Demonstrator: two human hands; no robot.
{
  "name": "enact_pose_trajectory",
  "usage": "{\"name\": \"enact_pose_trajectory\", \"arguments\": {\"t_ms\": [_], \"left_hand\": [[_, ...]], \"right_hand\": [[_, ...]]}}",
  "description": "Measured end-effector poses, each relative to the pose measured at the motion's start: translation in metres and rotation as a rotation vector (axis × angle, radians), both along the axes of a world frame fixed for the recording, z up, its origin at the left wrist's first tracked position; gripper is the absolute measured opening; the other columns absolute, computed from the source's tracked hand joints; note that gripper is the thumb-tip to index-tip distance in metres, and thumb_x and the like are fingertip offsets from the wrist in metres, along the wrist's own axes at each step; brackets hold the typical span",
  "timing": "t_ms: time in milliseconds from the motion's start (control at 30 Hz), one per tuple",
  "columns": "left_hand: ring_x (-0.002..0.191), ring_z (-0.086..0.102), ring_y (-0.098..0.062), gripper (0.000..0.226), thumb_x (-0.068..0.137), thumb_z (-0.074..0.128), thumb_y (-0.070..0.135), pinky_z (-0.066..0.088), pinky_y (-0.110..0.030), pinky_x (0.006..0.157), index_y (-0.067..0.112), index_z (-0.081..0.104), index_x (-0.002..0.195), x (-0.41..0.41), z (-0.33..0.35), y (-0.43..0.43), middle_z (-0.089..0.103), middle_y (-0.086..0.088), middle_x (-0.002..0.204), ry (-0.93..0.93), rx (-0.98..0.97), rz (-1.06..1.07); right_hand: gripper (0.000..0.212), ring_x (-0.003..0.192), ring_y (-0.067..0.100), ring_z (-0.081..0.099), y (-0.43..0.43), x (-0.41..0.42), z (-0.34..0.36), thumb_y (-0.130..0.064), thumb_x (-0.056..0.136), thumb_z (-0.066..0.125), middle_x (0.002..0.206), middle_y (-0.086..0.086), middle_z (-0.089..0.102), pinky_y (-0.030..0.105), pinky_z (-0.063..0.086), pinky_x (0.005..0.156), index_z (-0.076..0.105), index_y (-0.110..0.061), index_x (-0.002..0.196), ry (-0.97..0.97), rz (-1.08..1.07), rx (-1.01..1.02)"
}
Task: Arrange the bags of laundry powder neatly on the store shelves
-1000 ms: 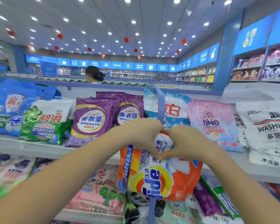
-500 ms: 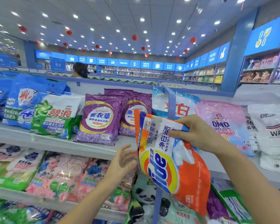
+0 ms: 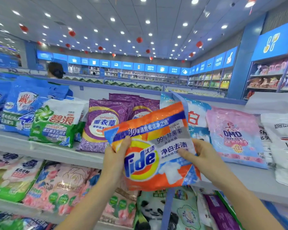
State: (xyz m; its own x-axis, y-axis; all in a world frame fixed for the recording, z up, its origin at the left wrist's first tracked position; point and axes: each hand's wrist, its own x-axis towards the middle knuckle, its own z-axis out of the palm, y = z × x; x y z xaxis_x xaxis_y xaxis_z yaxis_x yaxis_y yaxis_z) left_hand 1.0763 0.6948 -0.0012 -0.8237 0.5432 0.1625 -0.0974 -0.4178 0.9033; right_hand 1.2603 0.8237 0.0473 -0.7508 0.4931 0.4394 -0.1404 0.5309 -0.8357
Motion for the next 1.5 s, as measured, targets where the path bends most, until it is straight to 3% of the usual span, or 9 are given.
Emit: {"name": "enact_pose_trajectory", "arguments": {"t_ms": [67, 167, 267, 467, 767, 967, 1167, 1333, 1500], "left_hand": [[0.089, 0.068, -0.029, 0.08, 0.047, 0.078, 0.068, 0.054, -0.051, 0.081, 0.015, 0.059, 0.104, -0.011, 0.024, -0.005, 0.071, -0.009, 0.099, 0.136, -0.058, 0.091], [0.072, 0.07, -0.023, 0.024, 0.069, 0.078, 0.039, 0.055, -0.05, 0.078, 0.022, 0.063, 0.077, -0.028, 0.056, -0.012, 0.073, 0.001, 0.073, 0.308, -0.052, 0.151], [0.069, 0.07, -0.026, 0.017, 0.07, 0.078, 0.035, 0.056, -0.05, 0.077, 0.024, 0.065, 0.066, -0.036, 0.073, -0.017, 0.073, -0.003, 0.07, 0.467, -0.089, 0.13], [0.077, 0.062, -0.046, 0.078, 0.051, 0.074, 0.061, 0.051, -0.057, 0.075, -0.008, 0.056, 0.083, -0.066, 0.091, -0.015, 0.063, -0.032, 0.085, 0.611, -0.119, 0.121], [0.082, 0.065, -0.044, 0.044, 0.067, 0.072, 0.054, 0.052, -0.056, 0.077, 0.014, 0.055, 0.072, -0.125, 0.1, 0.003, 0.065, -0.03, 0.089, 0.393, -0.055, 0.148], [0.073, 0.067, -0.028, 0.027, 0.08, 0.069, 0.035, 0.056, -0.041, 0.072, 0.016, 0.053, 0.069, -0.151, 0.068, 0.01, 0.067, -0.019, 0.08, 0.44, -0.131, 0.108], [0.064, 0.052, -0.024, 0.079, 0.065, 0.059, 0.073, 0.042, -0.032, 0.056, -0.004, 0.056, 0.079, -0.166, 0.04, 0.018, 0.057, -0.014, 0.073, 0.467, -0.198, -0.053], [0.063, 0.069, -0.003, 0.013, 0.082, 0.064, 0.032, 0.049, -0.015, 0.05, 0.024, 0.056, 0.089, -0.168, 0.022, 0.012, 0.07, 0.008, 0.08, 0.405, -0.303, -0.278], [0.087, 0.07, -0.007, 0.06, 0.06, 0.086, 0.015, 0.057, -0.025, 0.073, 0.025, 0.055, 0.11, -0.179, 0.006, 0.004, 0.073, 0.007, 0.098, 0.557, -0.491, -0.498]], "right_hand": [[0.02, 0.086, 0.009, 0.069, -0.002, -0.014, -0.009, -0.004, 0.085, 0.061, 0.089, -0.013, 0.074, 0.019, 0.053, 0.072, 0.063, -0.021, 0.095, 0.036, -0.006, -0.059], [0.032, 0.096, 0.011, 0.067, -0.006, -0.036, -0.008, -0.04, 0.072, 0.075, 0.103, -0.011, 0.072, 0.023, 0.054, 0.076, 0.065, -0.03, 0.101, 0.145, 0.029, -0.112], [0.058, 0.093, 0.014, 0.068, -0.008, -0.058, 0.005, -0.068, 0.048, 0.076, 0.1, -0.006, 0.073, 0.03, 0.056, 0.075, 0.069, -0.034, 0.095, 0.323, -0.018, -0.269], [0.014, 0.066, 0.014, 0.067, -0.013, -0.112, 0.035, -0.022, 0.083, 0.063, 0.072, 0.0, 0.072, 0.035, 0.055, 0.065, 0.068, -0.01, 0.087, 0.458, -0.173, -0.416], [0.016, 0.06, 0.006, 0.066, 0.003, -0.167, 0.091, -0.021, 0.089, 0.061, 0.059, -0.011, 0.069, 0.033, 0.056, 0.07, 0.066, -0.024, 0.075, 0.376, -0.25, -0.156], [0.012, 0.057, 0.006, 0.066, 0.019, -0.184, 0.057, -0.016, 0.089, 0.059, 0.06, -0.009, 0.07, 0.024, 0.054, 0.057, 0.07, -0.011, 0.086, 0.262, -0.255, -0.157], [0.014, 0.057, 0.004, 0.065, 0.027, -0.185, 0.037, -0.015, 0.089, 0.06, 0.06, -0.01, 0.07, 0.019, 0.053, 0.055, 0.069, -0.019, 0.078, 0.197, -0.305, -0.098], [0.011, 0.06, 0.009, 0.067, 0.033, -0.184, 0.033, -0.019, 0.088, 0.061, 0.067, -0.005, 0.071, 0.02, 0.052, 0.051, 0.07, -0.013, 0.087, 0.213, -0.32, -0.155], [0.009, 0.054, 0.003, 0.065, 0.031, -0.18, 0.029, -0.018, 0.089, 0.059, 0.066, -0.006, 0.069, 0.015, 0.046, 0.044, 0.067, -0.015, 0.086, 0.256, -0.324, -0.19]]}}
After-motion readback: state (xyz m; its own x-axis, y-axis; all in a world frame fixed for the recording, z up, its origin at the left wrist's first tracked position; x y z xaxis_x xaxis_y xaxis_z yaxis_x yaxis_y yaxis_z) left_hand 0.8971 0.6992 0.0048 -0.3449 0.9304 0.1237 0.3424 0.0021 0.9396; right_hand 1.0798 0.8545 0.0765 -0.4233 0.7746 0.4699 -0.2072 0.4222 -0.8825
